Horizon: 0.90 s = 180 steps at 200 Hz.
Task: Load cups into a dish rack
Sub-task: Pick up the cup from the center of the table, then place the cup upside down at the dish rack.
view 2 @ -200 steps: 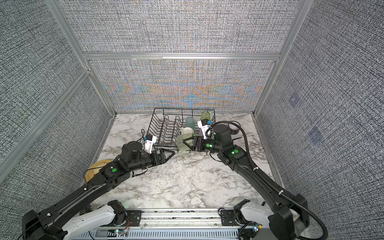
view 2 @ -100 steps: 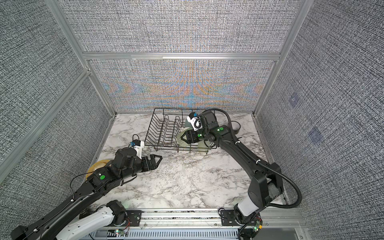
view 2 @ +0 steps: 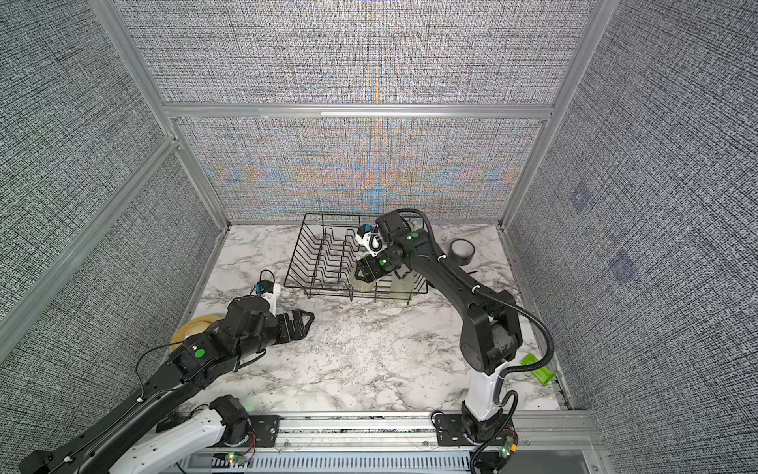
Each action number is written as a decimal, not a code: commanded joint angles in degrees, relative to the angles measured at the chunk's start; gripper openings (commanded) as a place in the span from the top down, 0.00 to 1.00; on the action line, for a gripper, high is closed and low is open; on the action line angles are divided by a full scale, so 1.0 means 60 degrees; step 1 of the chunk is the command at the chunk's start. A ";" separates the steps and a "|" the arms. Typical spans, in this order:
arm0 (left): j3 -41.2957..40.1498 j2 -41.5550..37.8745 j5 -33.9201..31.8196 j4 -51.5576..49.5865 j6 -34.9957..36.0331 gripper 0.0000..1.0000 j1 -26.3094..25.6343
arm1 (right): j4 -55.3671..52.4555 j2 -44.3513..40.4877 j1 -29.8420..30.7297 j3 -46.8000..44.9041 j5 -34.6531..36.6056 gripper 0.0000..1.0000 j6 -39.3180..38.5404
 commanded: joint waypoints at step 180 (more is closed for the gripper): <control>-0.0392 -0.0137 -0.0157 0.0220 -0.0157 0.05 0.0013 | -0.1491 0.0868 0.0138 0.0814 -0.0843 0.37 -0.3802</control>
